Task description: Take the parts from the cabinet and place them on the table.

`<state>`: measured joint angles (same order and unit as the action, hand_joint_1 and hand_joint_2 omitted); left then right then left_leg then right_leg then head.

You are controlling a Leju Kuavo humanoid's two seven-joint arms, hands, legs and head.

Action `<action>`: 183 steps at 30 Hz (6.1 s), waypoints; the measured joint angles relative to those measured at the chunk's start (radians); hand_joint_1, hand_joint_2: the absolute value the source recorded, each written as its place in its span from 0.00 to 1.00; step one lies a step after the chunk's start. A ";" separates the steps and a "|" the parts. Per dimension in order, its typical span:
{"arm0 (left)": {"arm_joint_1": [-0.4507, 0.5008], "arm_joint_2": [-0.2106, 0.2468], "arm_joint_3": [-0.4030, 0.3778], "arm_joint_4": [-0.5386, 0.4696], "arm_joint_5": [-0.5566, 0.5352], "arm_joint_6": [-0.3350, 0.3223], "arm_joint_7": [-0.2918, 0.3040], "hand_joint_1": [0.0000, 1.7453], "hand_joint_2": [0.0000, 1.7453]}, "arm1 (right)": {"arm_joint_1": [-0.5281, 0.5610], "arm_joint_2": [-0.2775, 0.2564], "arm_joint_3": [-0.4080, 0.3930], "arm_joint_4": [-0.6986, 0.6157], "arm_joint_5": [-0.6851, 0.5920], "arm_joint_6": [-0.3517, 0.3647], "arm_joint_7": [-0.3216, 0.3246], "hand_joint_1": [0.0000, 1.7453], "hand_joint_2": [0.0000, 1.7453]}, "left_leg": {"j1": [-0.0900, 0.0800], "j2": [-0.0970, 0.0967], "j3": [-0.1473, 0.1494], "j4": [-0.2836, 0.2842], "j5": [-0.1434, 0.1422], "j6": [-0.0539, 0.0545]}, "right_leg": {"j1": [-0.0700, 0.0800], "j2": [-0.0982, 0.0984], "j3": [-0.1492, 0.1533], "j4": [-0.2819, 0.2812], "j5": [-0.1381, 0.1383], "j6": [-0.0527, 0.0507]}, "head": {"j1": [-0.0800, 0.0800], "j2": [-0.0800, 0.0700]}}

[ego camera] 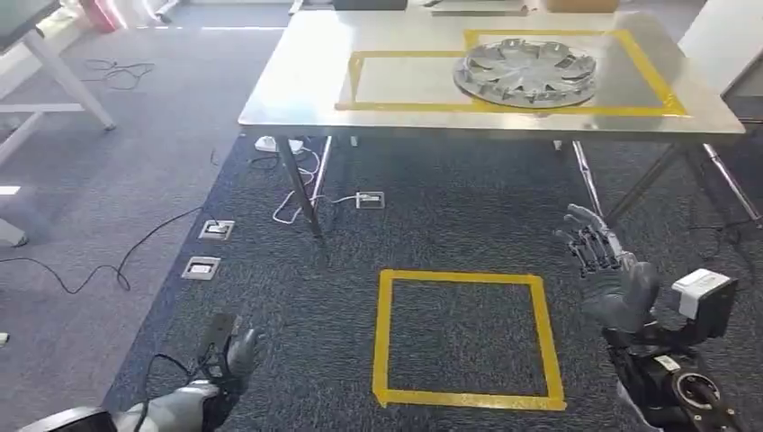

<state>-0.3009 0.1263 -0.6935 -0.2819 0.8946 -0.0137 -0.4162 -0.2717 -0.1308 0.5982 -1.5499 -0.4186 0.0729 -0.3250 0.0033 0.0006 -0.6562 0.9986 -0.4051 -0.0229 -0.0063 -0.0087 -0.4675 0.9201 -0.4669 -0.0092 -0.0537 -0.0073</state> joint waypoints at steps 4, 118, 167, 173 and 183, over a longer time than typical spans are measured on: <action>0.005 0.002 0.005 0.000 0.003 0.008 -0.006 0.00 0.00 | 0.005 0.002 -0.003 0.000 0.028 -0.004 0.011 0.00 0.00 | 0.004 0.000 -0.083 0.281 -0.139 -0.011 | 0.001 0.015 -0.054 0.005 0.043 -0.003 | -0.008 0.000; -0.007 -0.005 0.031 -0.009 -0.022 -0.028 -0.010 0.00 0.00 | 0.062 0.001 -0.044 -0.071 0.071 -0.087 0.013 0.00 0.00 | 0.002 0.099 0.138 -0.058 -0.040 0.004 | 0.000 -0.055 -0.101 0.046 0.054 0.031 | 0.006 0.000; -0.005 -0.005 0.031 -0.011 -0.026 -0.010 -0.025 0.00 0.00 | 0.050 0.023 -0.056 0.006 0.096 -0.042 0.006 0.00 0.00 | 0.012 -0.042 0.023 -0.068 0.062 0.030 | 0.008 0.121 -0.057 0.045 -0.012 0.014 | -0.012 0.000; -0.002 -0.005 0.031 -0.011 -0.026 -0.010 -0.026 0.00 0.00 | 0.047 0.025 -0.055 0.010 0.096 -0.041 0.006 0.00 0.00 | 0.001 0.021 0.052 -0.067 0.031 0.045 | 0.001 0.015 -0.217 0.353 -0.145 0.035 | 0.006 0.000; -0.002 -0.008 0.031 -0.011 -0.025 -0.004 -0.027 0.00 0.00 | 0.036 0.029 -0.055 0.009 0.096 -0.031 0.002 0.00 0.00 | -0.005 0.043 0.075 -0.028 -0.032 0.006 | 0.006 -0.001 -0.041 0.004 0.029 -0.012 | 0.003 0.000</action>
<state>-0.3032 0.1183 -0.6626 -0.2926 0.8694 -0.0179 -0.4437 -0.2358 -0.1019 0.5428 -1.5408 -0.3227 0.0419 -0.3235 -0.0013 0.0435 -0.5813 0.9707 -0.4376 -0.0166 -0.0003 -0.0092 -0.5087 0.9237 -0.4382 -0.0207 -0.0507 -0.0072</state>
